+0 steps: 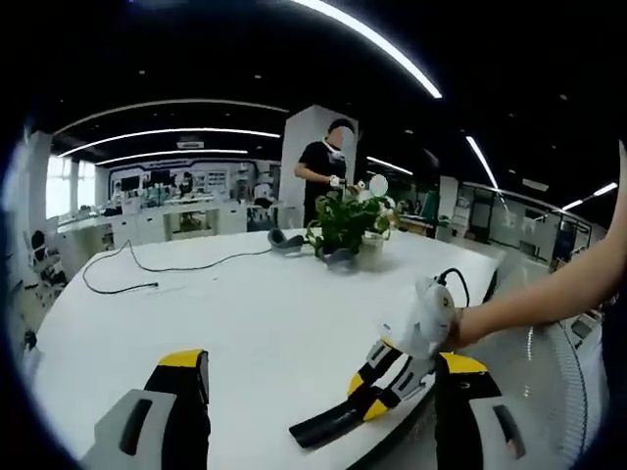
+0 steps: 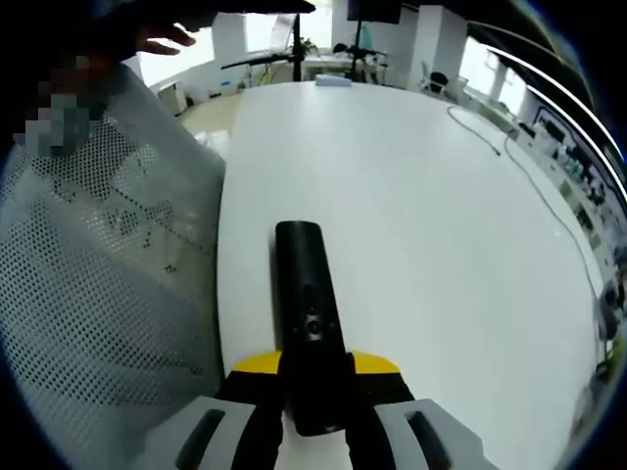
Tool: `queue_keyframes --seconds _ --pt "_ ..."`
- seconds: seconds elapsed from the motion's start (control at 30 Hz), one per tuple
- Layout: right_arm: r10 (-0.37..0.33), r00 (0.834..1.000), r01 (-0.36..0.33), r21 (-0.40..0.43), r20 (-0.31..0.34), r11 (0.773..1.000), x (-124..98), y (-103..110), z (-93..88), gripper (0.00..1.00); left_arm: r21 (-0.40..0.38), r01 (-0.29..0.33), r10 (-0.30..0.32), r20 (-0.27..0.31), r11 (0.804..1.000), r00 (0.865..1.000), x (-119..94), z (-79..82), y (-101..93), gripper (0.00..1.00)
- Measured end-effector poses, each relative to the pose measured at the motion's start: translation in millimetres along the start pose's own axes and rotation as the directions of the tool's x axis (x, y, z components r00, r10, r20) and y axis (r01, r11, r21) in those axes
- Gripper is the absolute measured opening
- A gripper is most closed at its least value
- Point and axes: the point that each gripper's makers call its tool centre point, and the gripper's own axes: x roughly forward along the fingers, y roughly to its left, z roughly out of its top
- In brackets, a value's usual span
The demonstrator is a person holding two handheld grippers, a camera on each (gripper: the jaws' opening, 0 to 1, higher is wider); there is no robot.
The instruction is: Press the specified remote control buttons in sequence, fully releasing each button before pressing the next.
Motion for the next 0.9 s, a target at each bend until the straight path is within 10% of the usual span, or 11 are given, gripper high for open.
queue_keyframes --seconds 0.43,0.9 --pt "-0.015 1.000 0.015 0.028 0.017 0.999 0 -1 0.2 0.21 -0.104 -0.105 0.119 0.133 0.989 0.984 -19 8.4 28.2 0.98" --pt "-0.020 1.000 0.020 0.054 0.001 0.998 1 -2 0.9 0.22 -0.080 -0.126 0.134 0.106 0.989 0.985 -18 1.2 32.7 0.88"
